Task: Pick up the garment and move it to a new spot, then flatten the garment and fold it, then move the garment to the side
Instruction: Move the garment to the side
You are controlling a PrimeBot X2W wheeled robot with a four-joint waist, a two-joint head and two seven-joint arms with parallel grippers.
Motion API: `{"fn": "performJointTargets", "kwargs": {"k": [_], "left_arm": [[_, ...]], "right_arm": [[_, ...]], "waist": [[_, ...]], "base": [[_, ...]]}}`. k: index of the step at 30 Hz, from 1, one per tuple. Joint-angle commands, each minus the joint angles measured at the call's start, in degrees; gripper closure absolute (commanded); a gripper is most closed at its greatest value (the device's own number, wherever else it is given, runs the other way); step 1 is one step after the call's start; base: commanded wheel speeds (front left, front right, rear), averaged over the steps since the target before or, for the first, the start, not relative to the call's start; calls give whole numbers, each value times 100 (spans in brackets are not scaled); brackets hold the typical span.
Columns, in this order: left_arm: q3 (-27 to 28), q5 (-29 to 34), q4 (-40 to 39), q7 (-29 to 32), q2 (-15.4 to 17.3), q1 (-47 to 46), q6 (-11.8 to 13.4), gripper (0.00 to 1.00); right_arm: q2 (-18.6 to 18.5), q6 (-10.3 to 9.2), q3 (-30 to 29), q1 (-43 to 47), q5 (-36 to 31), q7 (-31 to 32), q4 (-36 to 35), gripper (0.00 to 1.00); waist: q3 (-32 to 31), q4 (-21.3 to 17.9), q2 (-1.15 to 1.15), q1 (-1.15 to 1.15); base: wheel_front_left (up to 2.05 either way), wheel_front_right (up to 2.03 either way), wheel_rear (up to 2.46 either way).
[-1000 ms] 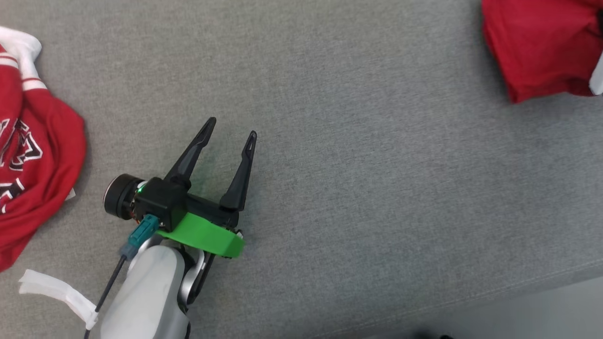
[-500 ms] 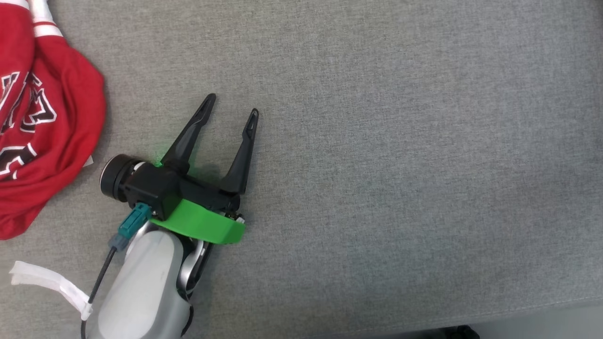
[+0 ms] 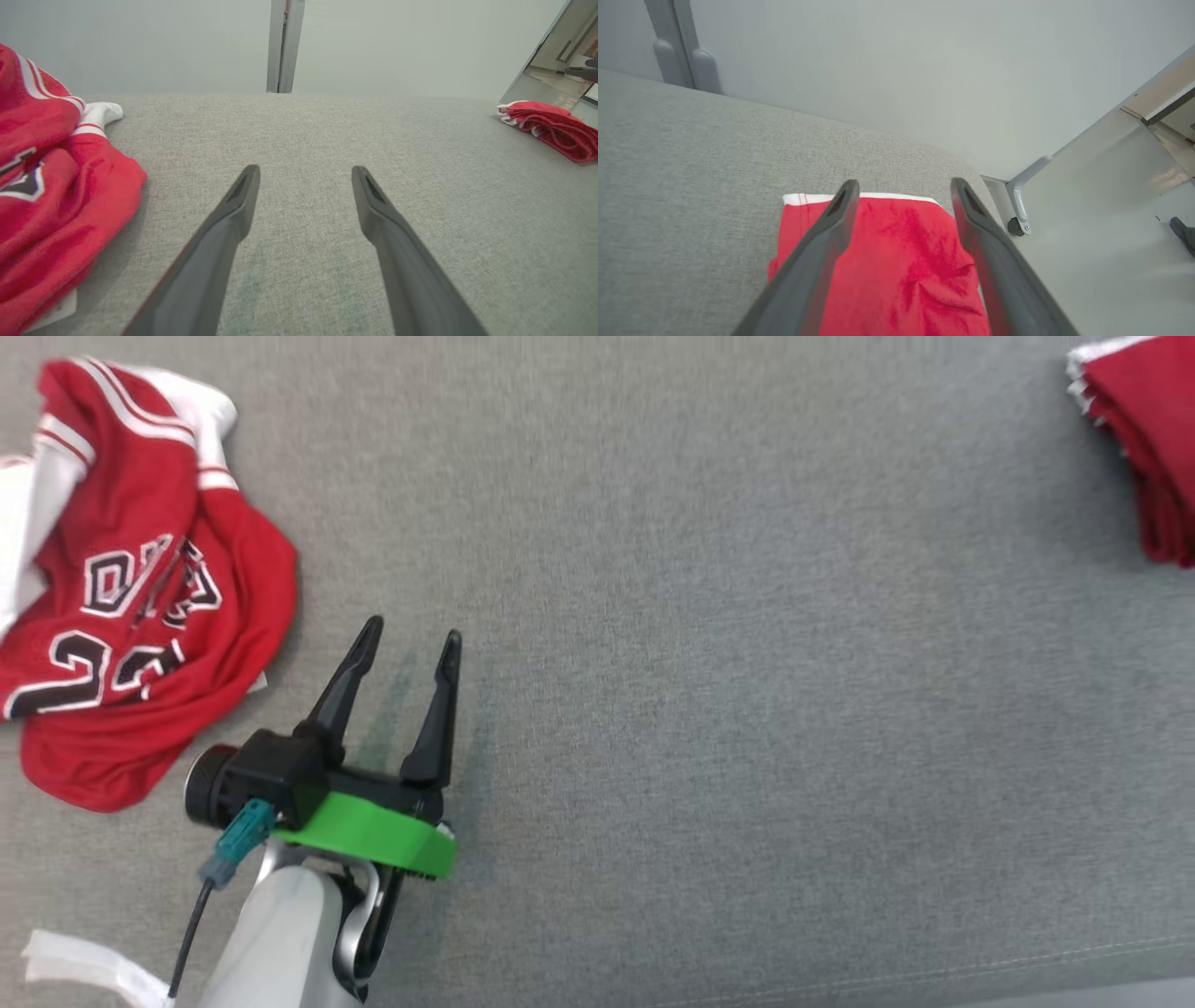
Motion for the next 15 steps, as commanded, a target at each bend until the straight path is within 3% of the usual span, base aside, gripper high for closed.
{"fn": "performJointTargets", "kwargs": {"k": [1, 6, 15], "left_arm": [[115, 4, 33, 2, 16, 177, 8, 0], [440, 61, 47, 2, -9, 474, 8, 0], [967, 162, 56, 2, -113, 951, 41, 0]], "right_arm": [[102, -10, -33, 226, 17, -49, -120, 0], [438, -10, -162, 859, 228, -69, -876, 0], [684, -10, -620, 2568, 589, -69, -2599, 0]], "waist": [[-1099, -180, 0, 0], [-1652, -204, 0, 0], [-2278, -157, 0, 0]], "base": [[0, 0, 0], [0, 0, 0], [0, 0, 0]]}}
